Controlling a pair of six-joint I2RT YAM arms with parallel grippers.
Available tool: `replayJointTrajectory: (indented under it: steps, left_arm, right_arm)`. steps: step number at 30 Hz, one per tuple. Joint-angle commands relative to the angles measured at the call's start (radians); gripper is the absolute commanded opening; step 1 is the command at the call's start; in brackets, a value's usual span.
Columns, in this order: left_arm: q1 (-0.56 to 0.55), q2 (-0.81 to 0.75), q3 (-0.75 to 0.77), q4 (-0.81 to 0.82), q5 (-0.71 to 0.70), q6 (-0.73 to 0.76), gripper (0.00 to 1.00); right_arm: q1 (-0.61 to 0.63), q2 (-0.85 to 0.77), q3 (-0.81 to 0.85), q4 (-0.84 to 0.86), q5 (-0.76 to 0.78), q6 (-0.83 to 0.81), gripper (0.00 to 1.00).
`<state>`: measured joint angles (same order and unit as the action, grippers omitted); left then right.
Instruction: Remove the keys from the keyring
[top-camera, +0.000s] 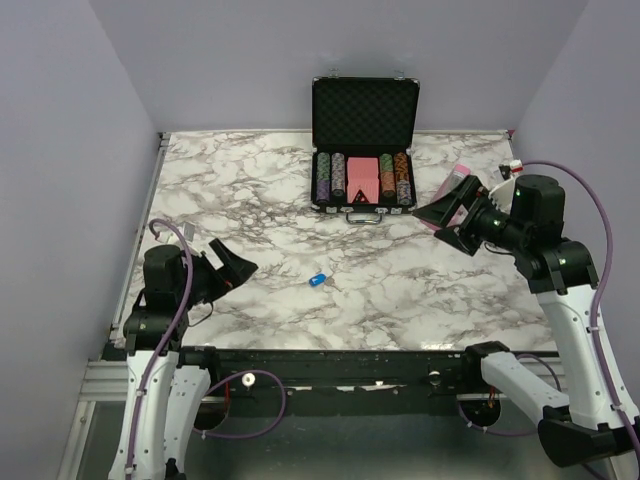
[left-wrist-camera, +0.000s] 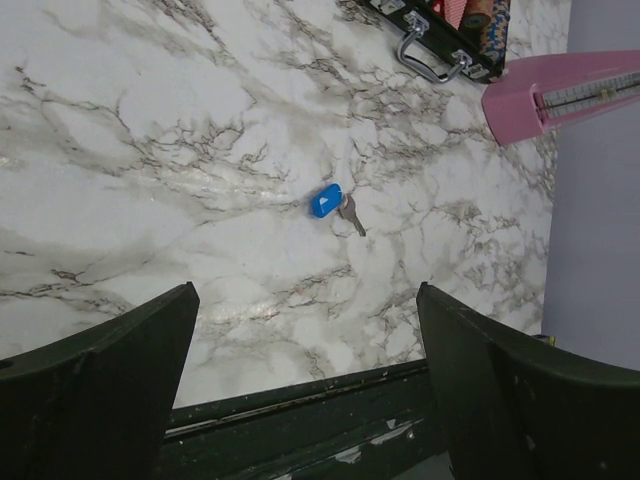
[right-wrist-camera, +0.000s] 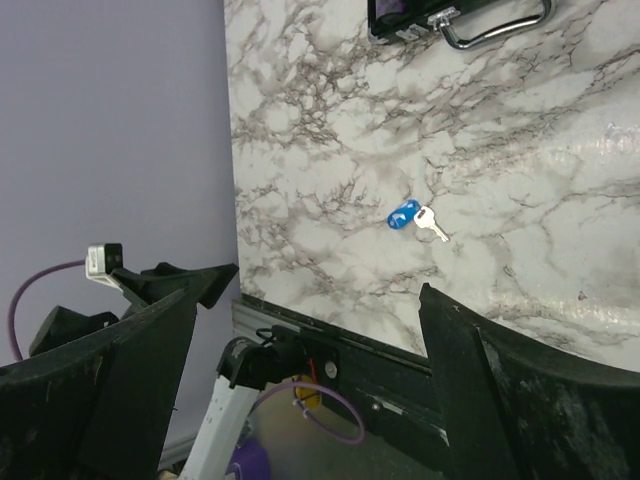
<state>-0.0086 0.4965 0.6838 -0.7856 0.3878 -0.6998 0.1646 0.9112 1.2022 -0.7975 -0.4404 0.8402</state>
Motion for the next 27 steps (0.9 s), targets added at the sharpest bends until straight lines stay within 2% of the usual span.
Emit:
replayJointTrajectory:
  steps: [1,6,14,20,27]
  left_arm:
    - [-0.001,0.02,-0.013,0.121,0.098,0.014,0.99]
    - [-0.001,0.072,-0.026,0.212,0.157,0.016,0.99]
    - [-0.002,0.203,-0.055,0.336,0.192,0.037,0.99]
    - [-0.065,0.332,-0.055,0.426,0.183,0.054,0.98]
    - [-0.185,0.551,-0.018,0.534,0.191,0.088,0.94]
  right_arm:
    - [0.006,-0.017,-0.001,-0.095,-0.043,-0.067,1.0]
    - [0.007,-0.037,-0.023,-0.157,0.015,-0.079,1.0]
    - [0.007,-0.063,-0.075,-0.181,-0.034,-0.093,1.0]
    - [0.007,-0.094,-0.096,-0.158,-0.04,-0.087,1.0]
    - [0.007,-0.083,-0.098,-0.126,-0.066,-0.073,1.0]
